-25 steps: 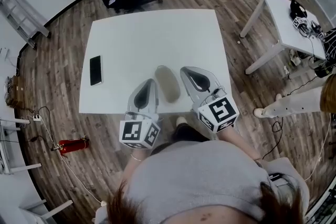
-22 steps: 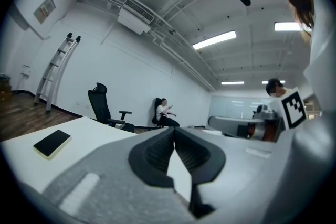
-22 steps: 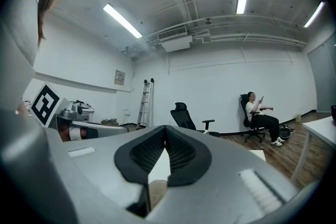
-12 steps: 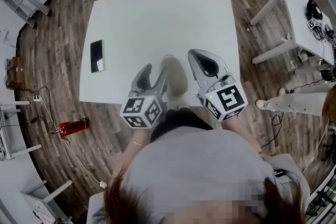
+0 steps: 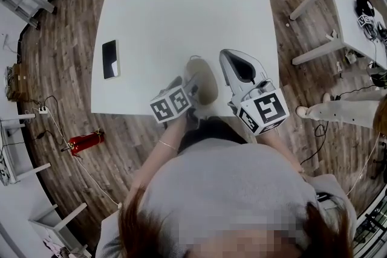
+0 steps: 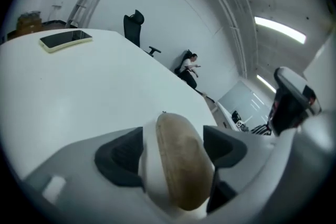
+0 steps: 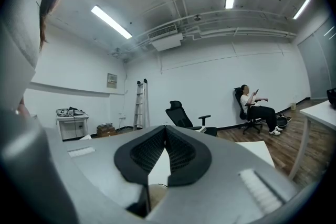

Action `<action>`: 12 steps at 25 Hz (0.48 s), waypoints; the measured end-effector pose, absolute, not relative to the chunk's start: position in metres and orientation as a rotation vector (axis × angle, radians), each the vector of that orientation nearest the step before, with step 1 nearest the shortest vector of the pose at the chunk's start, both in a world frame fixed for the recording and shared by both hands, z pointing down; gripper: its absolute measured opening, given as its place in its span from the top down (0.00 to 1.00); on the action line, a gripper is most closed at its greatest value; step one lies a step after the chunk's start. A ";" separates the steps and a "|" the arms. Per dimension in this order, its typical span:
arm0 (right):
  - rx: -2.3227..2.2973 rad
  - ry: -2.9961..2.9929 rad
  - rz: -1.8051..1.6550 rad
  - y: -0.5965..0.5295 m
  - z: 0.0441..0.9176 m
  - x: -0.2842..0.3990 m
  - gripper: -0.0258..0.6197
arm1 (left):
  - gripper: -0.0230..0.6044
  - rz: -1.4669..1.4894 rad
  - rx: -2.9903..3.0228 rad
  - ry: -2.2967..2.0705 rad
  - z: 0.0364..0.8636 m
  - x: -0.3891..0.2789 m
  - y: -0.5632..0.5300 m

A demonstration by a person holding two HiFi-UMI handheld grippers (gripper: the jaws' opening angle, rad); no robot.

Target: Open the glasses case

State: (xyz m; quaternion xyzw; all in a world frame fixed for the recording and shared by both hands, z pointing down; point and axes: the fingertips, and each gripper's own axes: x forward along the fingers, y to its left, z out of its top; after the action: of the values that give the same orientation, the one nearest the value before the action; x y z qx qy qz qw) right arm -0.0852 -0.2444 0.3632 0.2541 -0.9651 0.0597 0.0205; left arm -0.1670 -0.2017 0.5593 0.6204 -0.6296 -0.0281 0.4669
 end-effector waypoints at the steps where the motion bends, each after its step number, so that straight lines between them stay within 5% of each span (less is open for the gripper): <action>1: 0.789 -2.993 0.187 -0.244 0.363 -0.085 0.95 | 0.40 -0.063 1.516 -1.547 0.564 -0.166 -0.203; 12: 0.812 -2.969 0.233 -0.246 0.372 -0.075 0.95 | 0.28 -0.020 1.546 -1.412 0.573 -0.130 -0.235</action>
State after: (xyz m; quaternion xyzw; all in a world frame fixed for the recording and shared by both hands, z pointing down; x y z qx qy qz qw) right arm -0.0750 -0.2455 0.3723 0.2629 -0.9615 0.0754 0.0274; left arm -0.1303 -0.2346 0.5731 0.6393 -0.5841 -0.0082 0.5001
